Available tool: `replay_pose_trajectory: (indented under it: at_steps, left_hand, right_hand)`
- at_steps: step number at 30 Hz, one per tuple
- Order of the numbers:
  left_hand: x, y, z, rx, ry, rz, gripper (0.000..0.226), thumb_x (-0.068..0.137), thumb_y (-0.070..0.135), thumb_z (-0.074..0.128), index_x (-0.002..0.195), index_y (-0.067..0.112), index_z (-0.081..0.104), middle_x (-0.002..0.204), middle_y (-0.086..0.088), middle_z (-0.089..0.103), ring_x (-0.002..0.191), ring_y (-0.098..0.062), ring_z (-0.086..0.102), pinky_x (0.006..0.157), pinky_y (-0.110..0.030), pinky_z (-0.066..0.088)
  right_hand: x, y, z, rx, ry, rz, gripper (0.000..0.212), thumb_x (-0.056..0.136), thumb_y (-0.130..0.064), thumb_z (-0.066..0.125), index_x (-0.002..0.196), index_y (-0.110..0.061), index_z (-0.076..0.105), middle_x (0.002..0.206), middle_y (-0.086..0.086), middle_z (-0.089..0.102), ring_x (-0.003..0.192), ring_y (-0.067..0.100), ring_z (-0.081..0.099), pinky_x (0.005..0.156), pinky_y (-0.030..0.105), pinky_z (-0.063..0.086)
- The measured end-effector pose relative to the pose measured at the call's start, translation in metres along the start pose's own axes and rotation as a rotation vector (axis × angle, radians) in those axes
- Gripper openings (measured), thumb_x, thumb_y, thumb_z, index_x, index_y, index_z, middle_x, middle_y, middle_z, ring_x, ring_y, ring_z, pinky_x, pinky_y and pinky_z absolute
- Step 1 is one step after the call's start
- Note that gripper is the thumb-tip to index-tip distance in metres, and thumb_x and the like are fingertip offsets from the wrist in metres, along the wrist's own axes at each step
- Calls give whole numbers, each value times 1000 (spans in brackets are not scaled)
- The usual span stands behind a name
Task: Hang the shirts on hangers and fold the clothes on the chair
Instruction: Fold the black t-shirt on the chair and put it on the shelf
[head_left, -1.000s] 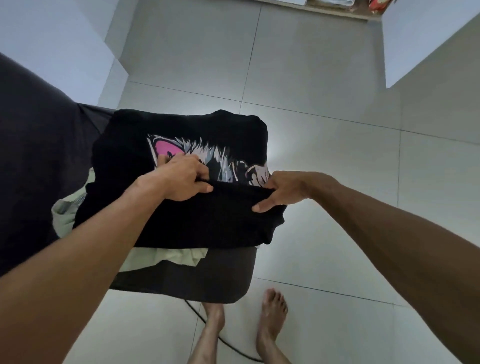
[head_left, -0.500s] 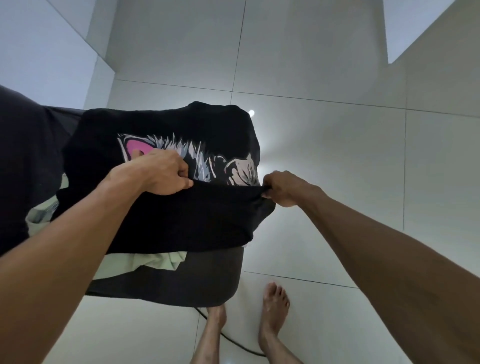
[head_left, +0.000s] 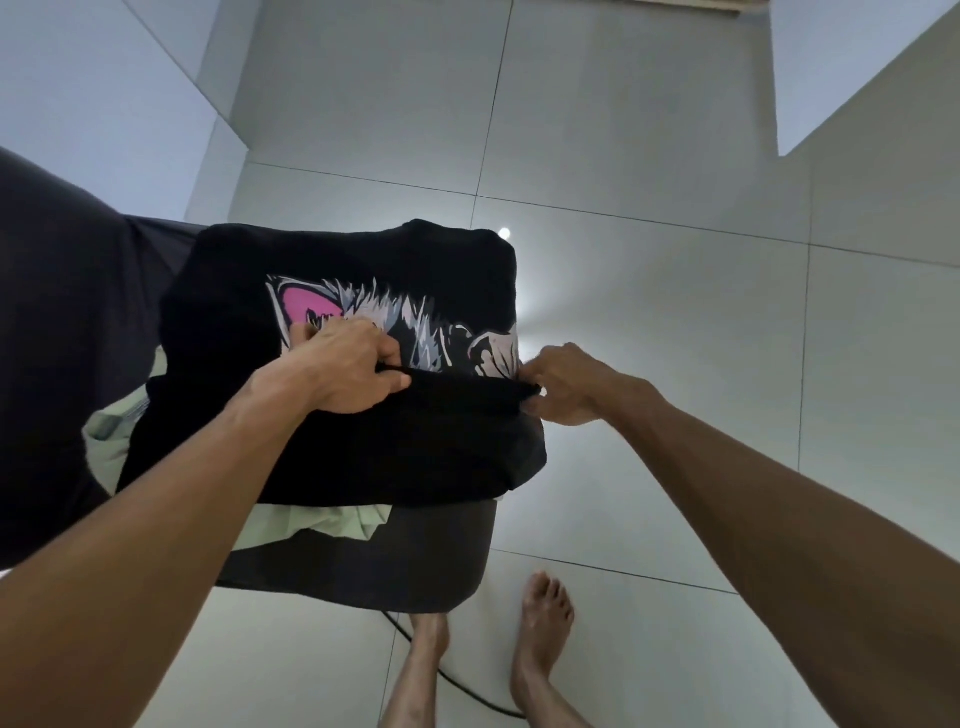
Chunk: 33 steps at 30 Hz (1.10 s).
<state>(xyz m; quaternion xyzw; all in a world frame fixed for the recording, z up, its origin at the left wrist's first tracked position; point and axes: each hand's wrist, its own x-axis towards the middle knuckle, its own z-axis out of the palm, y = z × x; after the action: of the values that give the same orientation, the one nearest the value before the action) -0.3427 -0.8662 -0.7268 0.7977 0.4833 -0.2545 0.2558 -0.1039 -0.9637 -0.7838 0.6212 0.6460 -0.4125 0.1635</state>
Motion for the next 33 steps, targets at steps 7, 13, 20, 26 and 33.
replay_pose_trajectory:
  at_steps: [7, 13, 20, 26, 33]
  left_hand:
    - [3, 5, 0, -67, 55, -37, 24, 97, 47, 52, 79, 33, 58, 85, 13, 55, 91, -15, 53, 112, -56, 21]
    - [-4, 6, 8, -17, 76, -10, 15, 94, 50, 57, 91, 35, 56, 86, 11, 58, 92, -16, 54, 111, -57, 22]
    - [-8, -2, 26, 63, 385, 79, 46, 92, 59, 48, 128, 29, 48, 134, 1, 44, 127, -24, 39, 110, -49, 32]
    - [21, -31, 26, -12, 140, 47, 67, 97, 65, 13, 149, 47, -24, 156, 12, -38, 145, -22, -35, 121, -56, -10]
    - [75, -48, -7, -2, 108, 11, 73, 89, 76, 4, 148, 47, -27, 159, 11, -33, 143, -24, -37, 115, -63, -17]
  right_hand:
    - [0, -11, -19, -42, 206, 194, 34, 86, -29, 63, 120, -24, 61, 122, 5, 51, 116, 27, 46, 87, 44, 51]
    - [3, -49, -20, -13, 233, 104, 15, 89, -21, 61, 102, -22, 53, 101, 0, 53, 82, 16, 47, 67, 37, 48]
    - [9, -71, -14, 41, 537, 22, 48, 86, -19, 66, 131, -21, 48, 128, 1, 46, 118, 23, 46, 88, 39, 52]
    - [51, -83, 1, 198, 414, 9, 64, 105, -50, 26, 156, -43, -12, 164, -13, -25, 151, 19, -25, 125, 52, 13]
    - [100, -54, -59, 417, 352, 173, 68, 103, -59, 27, 160, -32, 4, 169, -3, -5, 155, 24, -7, 124, 52, 9]
